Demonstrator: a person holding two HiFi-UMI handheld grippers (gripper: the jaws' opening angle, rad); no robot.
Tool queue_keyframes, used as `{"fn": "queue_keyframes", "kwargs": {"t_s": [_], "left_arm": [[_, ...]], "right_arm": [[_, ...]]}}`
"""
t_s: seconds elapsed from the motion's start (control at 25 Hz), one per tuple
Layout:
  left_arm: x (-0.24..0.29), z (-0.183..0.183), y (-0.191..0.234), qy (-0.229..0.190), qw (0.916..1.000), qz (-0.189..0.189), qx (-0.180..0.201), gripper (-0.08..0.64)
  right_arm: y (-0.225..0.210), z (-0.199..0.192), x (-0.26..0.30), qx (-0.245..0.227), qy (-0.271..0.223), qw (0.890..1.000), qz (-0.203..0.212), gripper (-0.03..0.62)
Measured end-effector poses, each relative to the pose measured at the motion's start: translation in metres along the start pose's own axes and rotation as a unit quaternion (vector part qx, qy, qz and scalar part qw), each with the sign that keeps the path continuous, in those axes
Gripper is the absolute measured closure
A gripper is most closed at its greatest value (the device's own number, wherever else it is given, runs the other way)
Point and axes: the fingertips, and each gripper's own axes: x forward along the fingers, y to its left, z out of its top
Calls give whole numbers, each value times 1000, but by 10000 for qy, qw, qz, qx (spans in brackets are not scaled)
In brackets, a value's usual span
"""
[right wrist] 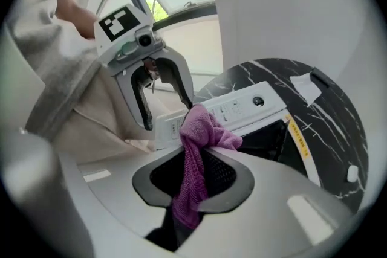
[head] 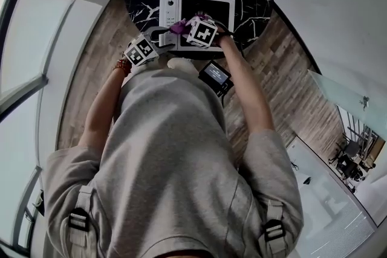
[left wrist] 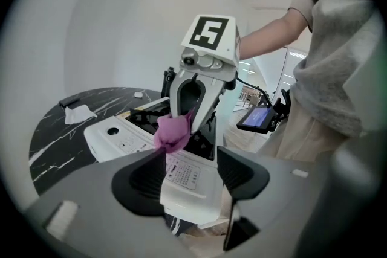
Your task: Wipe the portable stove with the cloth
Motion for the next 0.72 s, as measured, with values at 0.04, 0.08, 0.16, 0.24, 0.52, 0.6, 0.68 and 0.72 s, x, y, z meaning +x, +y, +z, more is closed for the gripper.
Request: {"fn": "queue_keyframes", "kwargs": {"t_s": [0.04,0.08,0.16,0.24,0.52,0.6,0.68,0.72], "left_arm": [[-4,2,5,-59,10000,56,-23,314],[-8,3,10,-105,9999,111,-45,314],[-14,3,18,-157,9996,204,-86,314],[-16,2,23,-177,9993,271,-159,314],[-18,-4,28,-154,9987,325,-369,314],[-20,-7,27,-136,9986,308,-400,314],[-23,-11,27,-124,9985,303,-441,314],[-24,-13,27,-122,9984,301,-466,314]], "right_arm": [[-6,10,-4,59,-277,9996,-77,514],[-13,21,-10,103,-514,9985,-181,514],[-28,40,-24,158,-845,9953,-448,514],[-46,58,-32,130,-1054,9918,-717,514],[-101,96,-26,56,-1082,9845,-1377,514],[-111,96,-19,123,-943,9855,-1403,514],[-118,96,-13,129,-790,9866,-1420,514],[-122,96,-11,133,-739,9868,-1437,514]]}}
